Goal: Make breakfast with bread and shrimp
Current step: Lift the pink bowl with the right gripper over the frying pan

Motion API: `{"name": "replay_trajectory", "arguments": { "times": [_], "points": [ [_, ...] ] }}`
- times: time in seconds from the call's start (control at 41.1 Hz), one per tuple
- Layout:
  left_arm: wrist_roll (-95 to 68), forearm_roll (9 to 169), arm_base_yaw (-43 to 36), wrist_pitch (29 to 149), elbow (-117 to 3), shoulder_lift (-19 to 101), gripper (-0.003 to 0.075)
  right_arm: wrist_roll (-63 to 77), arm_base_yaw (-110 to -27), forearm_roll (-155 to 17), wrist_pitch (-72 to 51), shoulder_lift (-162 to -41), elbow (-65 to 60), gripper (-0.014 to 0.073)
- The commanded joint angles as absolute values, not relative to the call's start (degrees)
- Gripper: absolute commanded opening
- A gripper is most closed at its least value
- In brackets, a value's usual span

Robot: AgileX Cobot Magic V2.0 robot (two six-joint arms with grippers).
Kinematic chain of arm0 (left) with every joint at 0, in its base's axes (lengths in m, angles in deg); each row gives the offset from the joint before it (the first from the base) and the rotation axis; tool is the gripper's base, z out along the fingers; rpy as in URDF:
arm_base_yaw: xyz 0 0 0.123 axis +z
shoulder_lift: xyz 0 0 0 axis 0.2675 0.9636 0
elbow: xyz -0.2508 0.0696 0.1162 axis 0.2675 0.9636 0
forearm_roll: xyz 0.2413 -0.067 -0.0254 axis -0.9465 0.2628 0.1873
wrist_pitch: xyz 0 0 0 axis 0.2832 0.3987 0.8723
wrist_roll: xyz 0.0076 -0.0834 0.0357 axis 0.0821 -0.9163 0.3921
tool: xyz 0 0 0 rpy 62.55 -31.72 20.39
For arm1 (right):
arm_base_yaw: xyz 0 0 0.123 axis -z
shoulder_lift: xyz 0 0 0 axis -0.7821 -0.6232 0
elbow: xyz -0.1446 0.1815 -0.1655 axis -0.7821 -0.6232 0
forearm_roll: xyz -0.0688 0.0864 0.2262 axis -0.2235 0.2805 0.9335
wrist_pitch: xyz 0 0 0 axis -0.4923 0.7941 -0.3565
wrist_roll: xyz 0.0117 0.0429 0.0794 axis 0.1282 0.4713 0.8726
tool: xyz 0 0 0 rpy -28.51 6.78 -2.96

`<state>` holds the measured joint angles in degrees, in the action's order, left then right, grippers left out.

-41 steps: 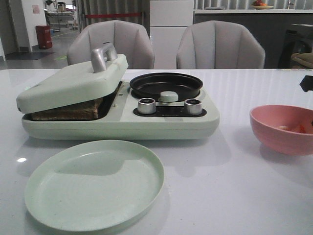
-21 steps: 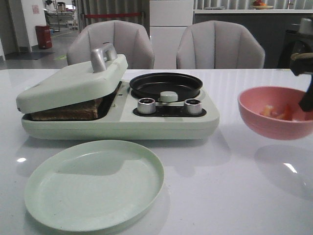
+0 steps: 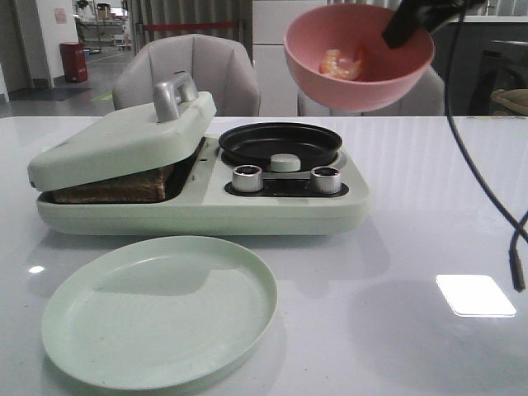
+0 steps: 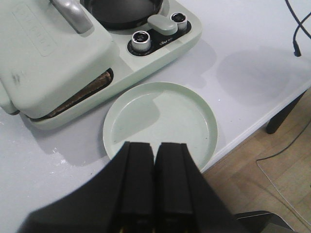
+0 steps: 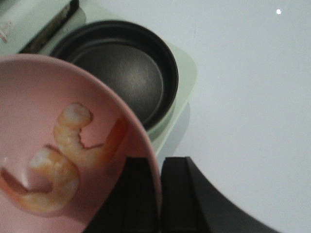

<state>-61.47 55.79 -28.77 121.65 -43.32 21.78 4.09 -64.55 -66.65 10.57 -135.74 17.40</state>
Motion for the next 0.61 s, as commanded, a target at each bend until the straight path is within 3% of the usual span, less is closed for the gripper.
{"name": "replay_trajectory", "arguments": {
  "times": [0.0, 0.584],
  "points": [
    [-61.96, 55.94, -29.25, 118.03, -44.75, 21.73, 0.0104, 5.88, -65.75, -69.20, 7.03, -134.62, 23.20, 0.0024],
    [-61.96, 56.16, -29.25, 118.03, -44.75, 21.73, 0.0104, 25.08, -73.90, -107.48, 18.89, -152.54, 48.25, 0.0024]
  ]
}}
